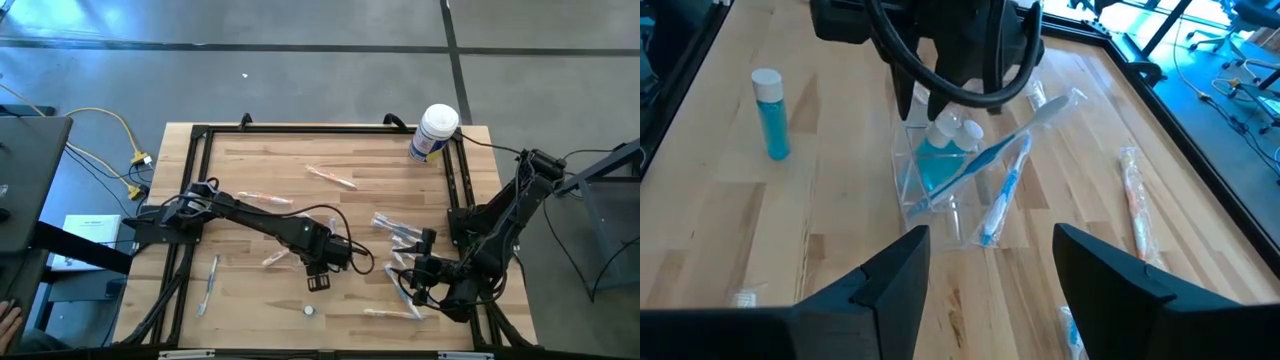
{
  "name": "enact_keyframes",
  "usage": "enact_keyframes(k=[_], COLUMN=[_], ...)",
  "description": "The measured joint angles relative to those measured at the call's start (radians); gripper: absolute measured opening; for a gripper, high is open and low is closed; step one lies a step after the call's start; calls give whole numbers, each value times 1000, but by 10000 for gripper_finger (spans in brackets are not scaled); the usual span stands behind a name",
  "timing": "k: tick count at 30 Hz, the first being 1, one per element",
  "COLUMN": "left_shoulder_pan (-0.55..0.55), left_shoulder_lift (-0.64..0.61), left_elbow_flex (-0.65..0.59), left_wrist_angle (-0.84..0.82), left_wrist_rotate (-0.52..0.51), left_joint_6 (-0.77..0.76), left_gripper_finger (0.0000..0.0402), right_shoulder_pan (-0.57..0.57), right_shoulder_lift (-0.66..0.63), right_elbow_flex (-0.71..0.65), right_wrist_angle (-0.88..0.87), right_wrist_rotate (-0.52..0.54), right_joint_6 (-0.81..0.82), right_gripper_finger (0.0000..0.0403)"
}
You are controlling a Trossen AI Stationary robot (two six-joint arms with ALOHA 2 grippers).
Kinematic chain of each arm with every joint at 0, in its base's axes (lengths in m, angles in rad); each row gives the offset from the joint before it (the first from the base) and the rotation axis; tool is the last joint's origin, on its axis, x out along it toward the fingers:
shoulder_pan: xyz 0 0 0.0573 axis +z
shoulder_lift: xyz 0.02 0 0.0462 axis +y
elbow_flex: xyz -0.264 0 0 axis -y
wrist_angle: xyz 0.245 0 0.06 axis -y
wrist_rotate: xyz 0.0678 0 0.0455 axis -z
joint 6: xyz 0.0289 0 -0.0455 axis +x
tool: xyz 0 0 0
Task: Pick & Place toothbrushing station
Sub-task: Put the blue toothbrush into the transparent organizer
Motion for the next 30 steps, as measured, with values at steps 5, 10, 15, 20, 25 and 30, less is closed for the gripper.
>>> enact_keyframes(k=[5,10,15,20,25,30], left_shoulder_pan=[-7,-27,-60,-122,-221,-339], left_shoulder_lift=[-11,-32,-71,-122,-156,-173], left_elbow_flex=[0,13,46,49,49,49], left_wrist_angle=[1,-20,-20,-31,-104,-186], left_wrist_rotate=[1,4,44,91,81,-139], left_joint_6=[0,0,-5,-73,-96,-103], left_gripper_finger=[120,120,120,120,120,120], right_shoulder_pan=[0,0,0,0,-2,-43], right_shoulder_lift=[0,0,0,19,44,47], right_elbow_flex=[0,0,0,0,0,0], right_wrist_angle=[0,-1,10,11,-2,-106], right_wrist_rotate=[0,0,-11,-91,-234,-235], right_joint_6=[0,0,26,59,41,172], right_gripper_finger=[205,205,205,205,205,205])
